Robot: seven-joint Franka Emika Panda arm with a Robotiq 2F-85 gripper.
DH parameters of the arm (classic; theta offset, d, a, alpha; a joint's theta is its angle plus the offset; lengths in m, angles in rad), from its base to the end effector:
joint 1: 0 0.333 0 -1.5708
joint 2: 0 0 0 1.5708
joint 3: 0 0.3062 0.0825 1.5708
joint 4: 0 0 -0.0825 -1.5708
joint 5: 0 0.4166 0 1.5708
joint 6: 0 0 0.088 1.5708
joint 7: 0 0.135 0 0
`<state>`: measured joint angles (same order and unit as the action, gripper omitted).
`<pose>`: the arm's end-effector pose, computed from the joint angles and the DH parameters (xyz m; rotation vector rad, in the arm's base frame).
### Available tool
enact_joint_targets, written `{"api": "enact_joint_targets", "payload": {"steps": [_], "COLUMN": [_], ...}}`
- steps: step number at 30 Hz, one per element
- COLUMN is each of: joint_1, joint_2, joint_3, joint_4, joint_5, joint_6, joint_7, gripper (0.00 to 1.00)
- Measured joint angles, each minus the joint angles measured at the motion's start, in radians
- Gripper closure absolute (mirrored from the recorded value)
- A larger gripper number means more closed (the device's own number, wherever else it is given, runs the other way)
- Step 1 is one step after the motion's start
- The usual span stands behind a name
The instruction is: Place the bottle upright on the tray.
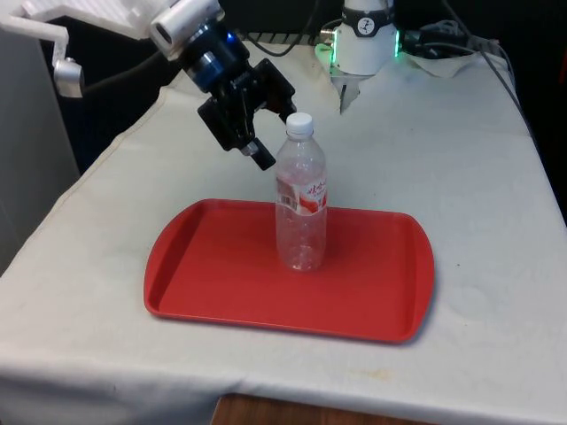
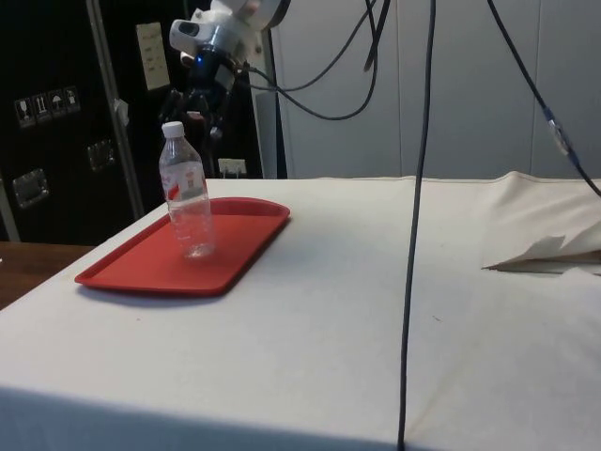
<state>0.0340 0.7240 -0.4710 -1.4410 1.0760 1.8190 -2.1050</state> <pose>0.7142 -0.1665 0.2486 -2.0664 -1.5975 -0.7972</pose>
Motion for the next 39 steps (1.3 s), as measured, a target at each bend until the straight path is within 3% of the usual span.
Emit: {"api": "enact_joint_targets", "payload": {"steps": [39], "joint_1": [0.018], "joint_2": [-0.056], "joint_3": [-0.010], "joint_4": [0.026], "joint_5": [-0.185], "joint_6": [-0.031], "joint_7": [0.090], "gripper": [0.00]}}
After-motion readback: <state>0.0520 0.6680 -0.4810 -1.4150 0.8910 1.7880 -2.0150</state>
